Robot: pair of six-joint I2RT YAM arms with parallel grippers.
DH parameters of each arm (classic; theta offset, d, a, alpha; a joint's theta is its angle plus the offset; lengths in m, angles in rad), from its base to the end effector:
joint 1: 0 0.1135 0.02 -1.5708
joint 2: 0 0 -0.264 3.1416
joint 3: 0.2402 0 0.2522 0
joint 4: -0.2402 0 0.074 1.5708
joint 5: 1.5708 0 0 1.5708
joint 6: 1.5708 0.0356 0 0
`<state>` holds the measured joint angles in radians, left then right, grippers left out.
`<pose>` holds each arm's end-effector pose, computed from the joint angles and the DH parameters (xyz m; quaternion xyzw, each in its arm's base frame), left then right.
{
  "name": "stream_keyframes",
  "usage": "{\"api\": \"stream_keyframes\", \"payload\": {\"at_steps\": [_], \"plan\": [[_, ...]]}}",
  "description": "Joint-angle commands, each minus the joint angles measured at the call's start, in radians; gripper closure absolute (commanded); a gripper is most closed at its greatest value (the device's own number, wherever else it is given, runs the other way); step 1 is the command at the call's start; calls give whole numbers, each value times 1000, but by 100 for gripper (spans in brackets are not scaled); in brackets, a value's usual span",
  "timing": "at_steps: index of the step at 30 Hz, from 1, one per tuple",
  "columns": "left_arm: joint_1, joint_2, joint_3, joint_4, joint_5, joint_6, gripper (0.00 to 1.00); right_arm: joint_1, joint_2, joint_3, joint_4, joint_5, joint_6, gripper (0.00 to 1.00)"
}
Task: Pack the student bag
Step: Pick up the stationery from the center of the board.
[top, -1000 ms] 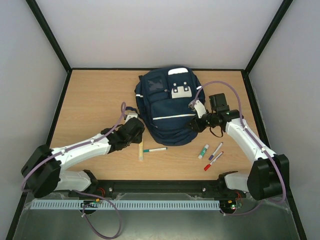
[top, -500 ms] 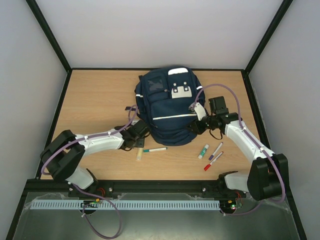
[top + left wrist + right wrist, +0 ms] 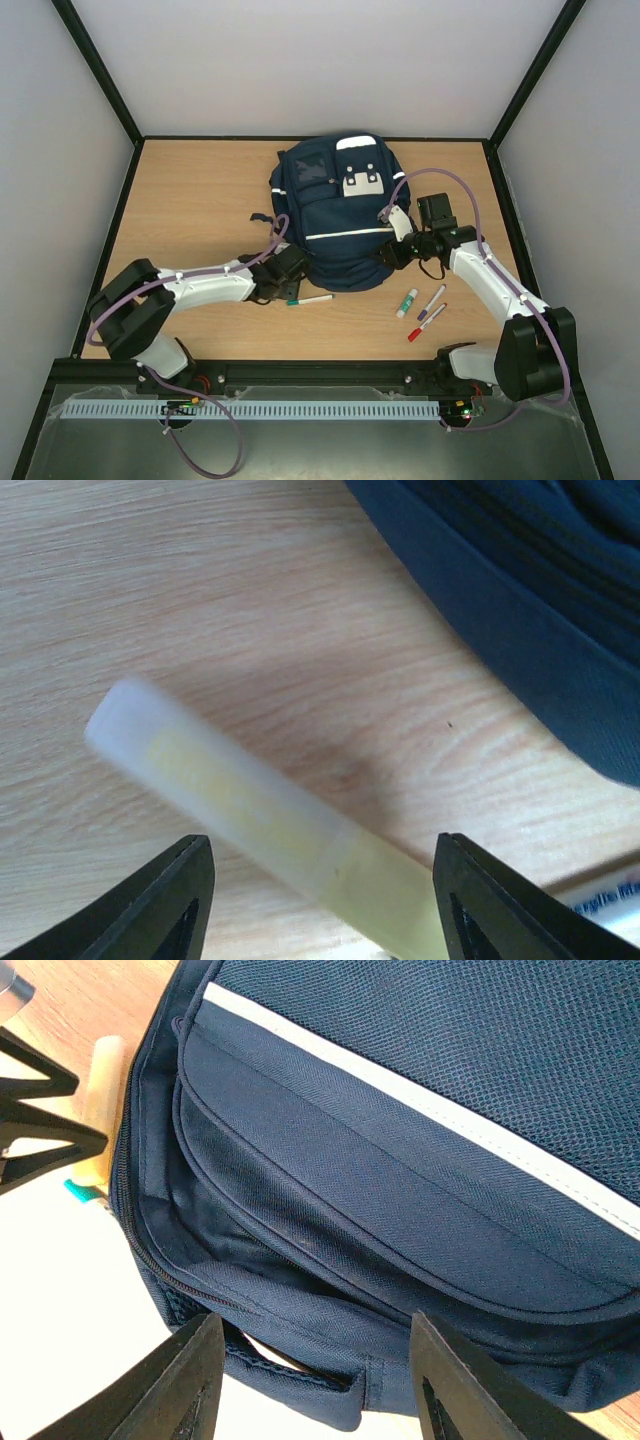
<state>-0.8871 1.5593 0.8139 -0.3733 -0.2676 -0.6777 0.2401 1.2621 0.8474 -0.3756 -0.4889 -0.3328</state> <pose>0.1873 -0.2150 0.1580 0.0712 0.9637 -0.0644 0.2492 0.2508 0.0786 0.2463 -0.3418 0.8347 0.2065 0.3791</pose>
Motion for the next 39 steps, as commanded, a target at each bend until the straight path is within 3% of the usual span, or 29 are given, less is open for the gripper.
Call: {"api": "stream_keyframes", "payload": {"at_steps": [1, 6, 14, 19, 27, 39], "plan": [[-7, -63, 17, -89, -35, 58, 36, 5, -7, -14, -15, -9, -13, 48], [69, -97, -10, -111, 24, 102, 33, 5, -6, -13, -21, -16, -18, 48], [109, -141, -64, 10, 195, -1, 31, 5, 4, -12, -28, -18, -25, 48], [109, -91, -23, 11, 163, -58, 29, 5, 2, -13, -34, -20, -28, 48], [104, 39, 43, -61, 147, -129, 40, 5, 3, -14, -37, -20, -33, 48], [125, 34, 8, -109, 82, -102, 48, 5, -7, -13, -43, -39, -41, 48]]}}
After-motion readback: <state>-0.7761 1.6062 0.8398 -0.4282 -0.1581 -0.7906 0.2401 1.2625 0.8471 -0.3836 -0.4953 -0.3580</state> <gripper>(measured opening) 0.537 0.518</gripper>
